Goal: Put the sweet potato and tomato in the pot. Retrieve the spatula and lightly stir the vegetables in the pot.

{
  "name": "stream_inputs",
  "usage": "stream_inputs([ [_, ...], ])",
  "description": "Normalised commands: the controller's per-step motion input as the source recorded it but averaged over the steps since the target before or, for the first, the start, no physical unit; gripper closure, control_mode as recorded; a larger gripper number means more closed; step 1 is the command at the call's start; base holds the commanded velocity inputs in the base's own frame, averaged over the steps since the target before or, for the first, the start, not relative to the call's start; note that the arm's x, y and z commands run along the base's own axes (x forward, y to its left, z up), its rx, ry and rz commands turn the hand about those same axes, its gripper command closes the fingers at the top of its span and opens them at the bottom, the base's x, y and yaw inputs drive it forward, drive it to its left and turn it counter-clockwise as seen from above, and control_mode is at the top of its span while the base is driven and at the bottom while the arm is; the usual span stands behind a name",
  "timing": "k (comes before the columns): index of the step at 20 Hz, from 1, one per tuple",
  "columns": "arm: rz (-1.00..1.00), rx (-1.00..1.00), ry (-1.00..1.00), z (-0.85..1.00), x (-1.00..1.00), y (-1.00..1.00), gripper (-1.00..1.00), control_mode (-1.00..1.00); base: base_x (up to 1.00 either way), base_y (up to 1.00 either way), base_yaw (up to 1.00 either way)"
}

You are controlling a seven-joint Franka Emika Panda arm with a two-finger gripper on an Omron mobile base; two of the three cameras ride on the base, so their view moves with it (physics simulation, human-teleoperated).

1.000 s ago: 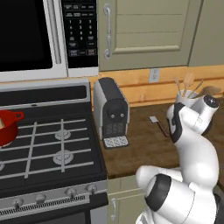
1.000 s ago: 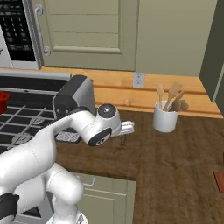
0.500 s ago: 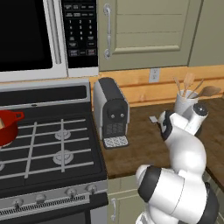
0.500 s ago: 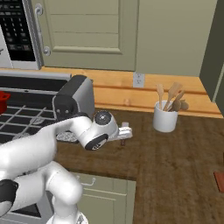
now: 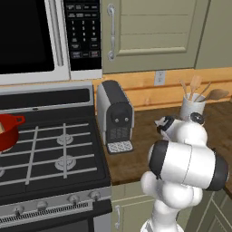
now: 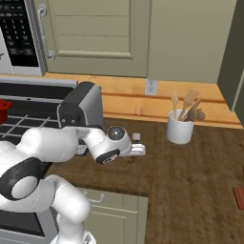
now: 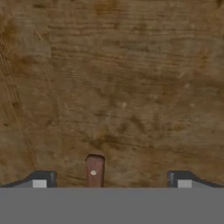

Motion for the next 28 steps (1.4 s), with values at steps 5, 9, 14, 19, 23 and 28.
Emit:
stream_inputs([
  [5,-0.28,0.18,0.06,-0.13,0.60,0.00,-1.00,-1.00,0.00,0.00,0.00],
  [9,-0.24,0.17,0.06,-0.05,0.67,0.00,-1.00,-1.00,0.00,0.00,0.00],
  [14,-0.22,0.14,0.03,0.00,0.67,0.00,-1.00,-1.00,0.00,0.00,0.00],
  [19,-0.20,0.05,0.02,0.00,0.54,-0.01,-1.00,-1.00,0.00,0.00,0.00],
  [23,-0.14,0.00,0.03,0.00,0.56,-0.18,-1.00,-1.00,0.00,0.00,0.00],
  [28,-0.08,0.00,0.07,-0.08,0.51,-0.17,-1.00,-1.00,0.00,0.00,0.00],
])
